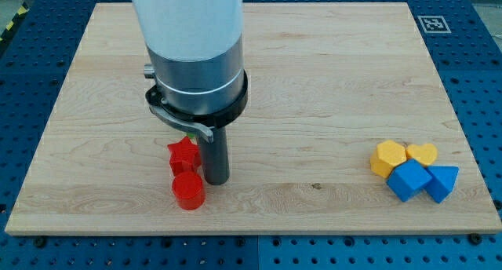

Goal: Move the red circle slightly towards the bottom left of the board

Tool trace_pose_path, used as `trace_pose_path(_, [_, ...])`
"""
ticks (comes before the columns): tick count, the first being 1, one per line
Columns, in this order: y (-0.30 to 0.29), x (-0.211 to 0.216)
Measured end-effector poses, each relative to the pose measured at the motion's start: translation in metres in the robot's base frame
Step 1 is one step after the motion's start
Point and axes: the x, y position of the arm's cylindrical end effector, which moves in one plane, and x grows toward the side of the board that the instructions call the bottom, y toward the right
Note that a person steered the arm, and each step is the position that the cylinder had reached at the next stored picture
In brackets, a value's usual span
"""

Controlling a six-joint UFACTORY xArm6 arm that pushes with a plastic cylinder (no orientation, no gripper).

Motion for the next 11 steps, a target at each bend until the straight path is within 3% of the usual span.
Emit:
trace_pose_path(3, [0.018, 0.0])
trace_pose_path(5, [-0.001, 0.025])
trace_pose_path(9, [-0.017, 0.025])
trace_pose_path(11, [0.056, 0.025])
